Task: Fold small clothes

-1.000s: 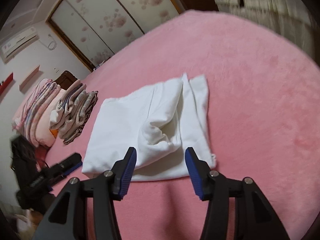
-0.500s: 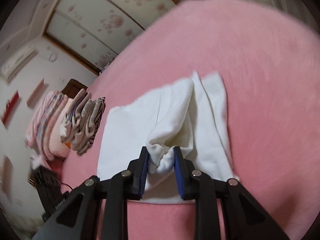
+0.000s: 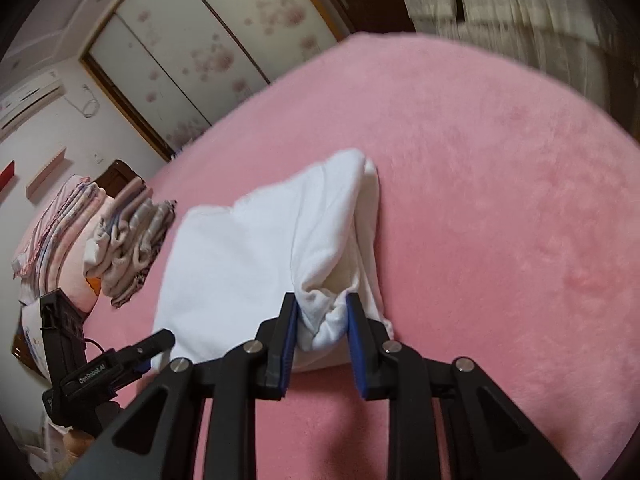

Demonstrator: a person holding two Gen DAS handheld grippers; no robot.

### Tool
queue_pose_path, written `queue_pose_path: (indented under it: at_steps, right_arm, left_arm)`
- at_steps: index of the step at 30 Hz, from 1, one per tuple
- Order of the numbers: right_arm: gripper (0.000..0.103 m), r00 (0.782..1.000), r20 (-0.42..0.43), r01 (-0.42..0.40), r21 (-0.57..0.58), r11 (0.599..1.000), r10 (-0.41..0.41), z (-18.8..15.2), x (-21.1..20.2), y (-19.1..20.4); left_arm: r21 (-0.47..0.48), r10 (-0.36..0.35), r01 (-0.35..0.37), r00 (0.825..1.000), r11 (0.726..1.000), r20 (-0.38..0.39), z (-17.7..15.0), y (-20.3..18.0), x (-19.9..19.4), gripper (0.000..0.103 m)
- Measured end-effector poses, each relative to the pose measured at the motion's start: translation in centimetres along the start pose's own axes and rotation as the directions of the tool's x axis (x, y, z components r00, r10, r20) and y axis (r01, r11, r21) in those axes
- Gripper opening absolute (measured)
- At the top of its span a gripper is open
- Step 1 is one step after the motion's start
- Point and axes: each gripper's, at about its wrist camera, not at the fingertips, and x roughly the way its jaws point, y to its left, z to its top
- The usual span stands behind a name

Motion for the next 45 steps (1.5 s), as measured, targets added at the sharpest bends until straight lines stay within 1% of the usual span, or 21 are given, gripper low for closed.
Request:
queue_pose_path:
  at_steps: [3, 6, 8, 9, 12, 15, 19, 21, 23, 25, 27, 29, 30, 31, 34, 38, 39, 40, 42, 44, 45]
  right_arm:
    - [0.023, 0.997, -0.070, 0.044, 0.012, 0.999, -0.043, -0.8, 2.0, -1.2]
    - [0.026, 0.995, -0.090, 0.040, 0.026, 0.999, -0.037, -0.9, 2.0, -1.6]
    - [0.037, 0.994, -0.093, 0.066, 0.008, 0.998, -0.065, -0.4, 1.4, -1.2]
    - [0.042, 0.992, -0.089, 0.087, -0.010, 0.996, -0.087, -0.1, 1.0, -0.9]
    - [0.043, 0.991, -0.044, 0.124, -0.069, 0.990, -0.127, 1.0, -0.5, 0.1]
    - [0.043, 0.992, 0.027, 0.125, -0.134, 0.983, -0.123, 2.7, -1.7, 1.2]
    - [0.041, 0.995, 0.014, 0.102, -0.225, 0.969, -0.102, 5.8, 1.2, 3.7]
    - [0.031, 0.998, -0.009, 0.063, -0.263, 0.963, -0.068, 6.9, 3.5, 4.6]
    - [0.021, 0.996, -0.060, 0.041, -0.284, 0.958, -0.060, 7.7, 6.2, 5.3]
    - [0.016, 0.992, -0.107, 0.030, -0.281, 0.959, -0.063, 8.4, 9.0, 5.2]
    - [0.014, 0.987, -0.140, 0.040, -0.268, 0.963, -0.080, 8.9, 10.9, 4.6]
    - [0.009, 0.980, -0.156, 0.084, -0.257, 0.963, -0.127, 9.2, 12.2, 3.3]
    - [0.001, 0.975, -0.156, 0.115, -0.252, 0.961, -0.158, 9.3, 12.6, 2.4]
    - [0.000, 0.972, -0.149, 0.142, -0.241, 0.960, -0.181, 9.4, 12.5, 1.5]
    - [0.000, 0.974, -0.150, 0.142, -0.186, 0.972, -0.171, 9.5, 12.1, -0.9]
    - [0.000, 0.979, -0.143, 0.125, -0.151, 0.981, -0.147, 9.7, 10.8, -2.0]
    - [0.000, 0.980, -0.140, 0.121, -0.147, 0.982, -0.142, 9.7, 10.3, -1.9]
    - [0.000, 0.981, -0.136, 0.116, -0.141, 0.983, -0.136, 9.8, 9.9, -1.7]
    - [0.005, 0.987, -0.122, 0.089, -0.117, 0.989, -0.103, 10.0, 8.4, -1.2]
    - [0.005, 0.992, -0.105, 0.059, -0.099, 0.993, -0.069, 10.1, 6.7, -0.9]
    - [0.008, 0.994, -0.097, 0.042, -0.095, 0.995, -0.051, 10.2, 5.7, -0.6]
  left_arm:
    - [0.020, 0.020, -0.020, 1.000, 1.000, -0.008, -0.2, -0.3, 0.7, 0.077]
    - [0.058, 0.049, -0.049, 0.999, 0.997, 0.002, -0.4, -0.9, 0.5, 0.077]
    - [0.083, 0.062, -0.062, 0.998, 0.995, 0.004, -0.3, -1.3, 0.0, 0.077]
    - [0.101, 0.069, -0.069, 0.998, 0.992, 0.008, -0.2, -1.7, -0.5, 0.077]
    - [0.163, 0.079, -0.087, 0.996, 0.983, 0.050, 0.6, -2.6, -2.4, 0.077]
    - [0.229, 0.071, -0.096, 0.991, 0.969, 0.116, 2.5, -4.2, -4.3, 0.079]
    - [0.277, 0.026, -0.059, 0.993, 0.959, 0.119, 6.1, -6.0, -3.0, 0.079]
    - [0.289, -0.019, -0.009, 0.995, 0.957, 0.095, 8.0, -6.2, -1.1, 0.070]
    - [0.282, -0.025, 0.019, 1.000, 0.959, 0.017, 9.9, -6.2, 1.8, 0.041]
    - [0.271, -0.010, 0.017, 1.000, 0.962, -0.028, 11.0, -6.0, 4.0, 0.029]
    - [0.283, 0.001, 0.012, 0.999, 0.959, -0.046, 11.6, -5.6, 5.6, 0.028]
    - [0.300, 0.034, -0.017, 0.998, 0.954, -0.053, 12.0, -5.3, 6.7, 0.020]
    - [0.302, 0.043, -0.024, 0.998, 0.953, -0.055, 12.1, -5.1, 7.0, 0.016]
    - [0.291, 0.049, -0.030, 0.997, 0.956, -0.056, 12.1, -4.5, 7.2, 0.011]
    - [0.240, 0.016, 0.003, 0.997, 0.971, -0.076, 12.1, -2.8, 7.6, 0.008]
    - [0.204, -0.002, 0.016, 0.998, 0.979, -0.066, 12.0, -2.2, 7.4, 0.007]
    - [0.199, -0.005, 0.018, 0.998, 0.980, -0.066, 12.1, -2.1, 7.1, 0.008]
    - [0.196, -0.003, 0.016, 0.998, 0.981, -0.064, 12.0, -2.1, 6.5, 0.014]
    - [0.208, 0.000, 0.009, 0.999, 0.978, -0.044, 11.9, -2.7, 5.1, 0.042]
    - [0.236, 0.023, -0.029, 0.999, 0.971, 0.030, 11.5, -3.5, 2.7, 0.098]
    - [0.242, 0.038, -0.058, 0.995, 0.968, 0.087, 11.2, -3.8, 1.2, 0.103]
